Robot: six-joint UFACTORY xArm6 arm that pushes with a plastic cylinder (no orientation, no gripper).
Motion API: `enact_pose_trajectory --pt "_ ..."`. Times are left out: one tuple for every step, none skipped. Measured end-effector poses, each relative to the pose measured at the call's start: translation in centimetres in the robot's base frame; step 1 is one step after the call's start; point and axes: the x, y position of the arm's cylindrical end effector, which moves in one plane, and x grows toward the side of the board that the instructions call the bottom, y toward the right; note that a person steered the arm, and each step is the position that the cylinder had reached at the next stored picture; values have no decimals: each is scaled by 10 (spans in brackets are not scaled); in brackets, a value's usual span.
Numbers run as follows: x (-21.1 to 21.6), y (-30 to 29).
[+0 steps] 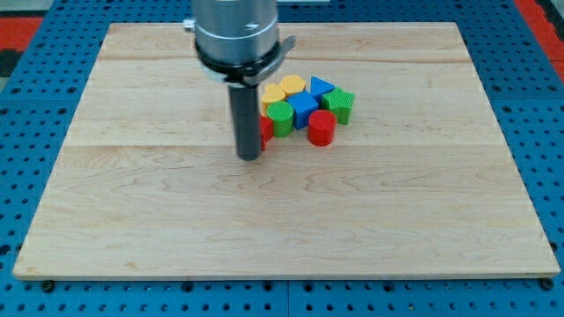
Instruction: Move the red star below the green circle
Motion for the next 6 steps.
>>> enact_pose_trajectory --pt "-19 -77" --pt "-23 -38" --pt "2 -8" --pt "7 26" --pt "6 -14" --pt "-25 5"
